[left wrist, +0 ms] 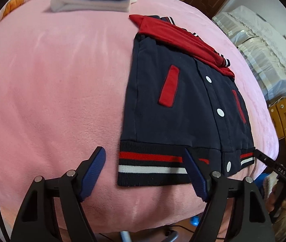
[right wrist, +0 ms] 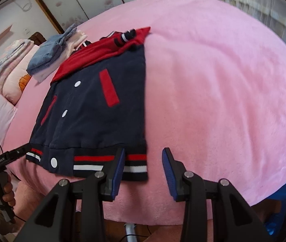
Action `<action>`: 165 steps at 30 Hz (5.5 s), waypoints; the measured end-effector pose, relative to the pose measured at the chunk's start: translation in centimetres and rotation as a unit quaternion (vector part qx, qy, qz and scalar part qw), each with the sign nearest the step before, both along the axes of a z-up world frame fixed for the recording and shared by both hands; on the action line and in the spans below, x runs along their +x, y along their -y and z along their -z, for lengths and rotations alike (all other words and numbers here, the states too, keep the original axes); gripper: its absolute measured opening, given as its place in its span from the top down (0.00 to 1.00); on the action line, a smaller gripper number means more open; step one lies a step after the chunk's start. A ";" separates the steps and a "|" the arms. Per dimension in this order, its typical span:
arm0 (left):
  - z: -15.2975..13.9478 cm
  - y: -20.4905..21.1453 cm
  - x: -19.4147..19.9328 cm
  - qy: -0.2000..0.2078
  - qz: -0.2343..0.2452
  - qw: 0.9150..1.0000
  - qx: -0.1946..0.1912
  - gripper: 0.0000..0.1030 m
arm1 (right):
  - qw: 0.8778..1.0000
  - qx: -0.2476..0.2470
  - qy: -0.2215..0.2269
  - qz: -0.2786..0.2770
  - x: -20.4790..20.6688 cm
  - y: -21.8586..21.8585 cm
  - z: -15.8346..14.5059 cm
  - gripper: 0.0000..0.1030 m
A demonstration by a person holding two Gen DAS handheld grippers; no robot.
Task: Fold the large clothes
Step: 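Grasp the striped hem of the jacket with both tools, then lift the hem with both tools and fold it up toward the collar, then lay the folded hem flat on the jacket and open both tools, then grasp one side edge of the folded jacket with the right tool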
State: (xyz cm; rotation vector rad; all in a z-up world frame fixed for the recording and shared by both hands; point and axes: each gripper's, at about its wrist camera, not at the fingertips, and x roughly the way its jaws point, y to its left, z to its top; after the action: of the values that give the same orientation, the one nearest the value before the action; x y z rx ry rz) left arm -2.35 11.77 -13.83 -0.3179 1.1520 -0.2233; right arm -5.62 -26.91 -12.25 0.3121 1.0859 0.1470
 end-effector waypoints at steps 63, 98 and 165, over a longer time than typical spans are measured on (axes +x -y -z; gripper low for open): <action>-5.9 -3.1 26.6 0.022 -0.099 0.980 -0.170 0.25 | 0.993 0.012 0.117 0.023 23.7 0.0 -7.7 0.50; 0.0 0.8 30.6 0.042 -0.044 0.997 0.037 0.85 | 0.994 -0.096 0.055 0.014 30.8 -2.5 0.4 0.87; -13.9 3.5 9.5 0.060 -0.016 0.996 0.058 0.17 | 0.984 -0.051 0.167 -0.041 8.6 -9.7 -13.0 0.64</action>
State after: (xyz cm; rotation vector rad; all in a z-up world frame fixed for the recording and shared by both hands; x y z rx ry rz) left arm 7.20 8.23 0.05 -0.2174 1.0361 -0.1458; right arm 2.98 -17.17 0.79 0.1439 0.7703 0.2079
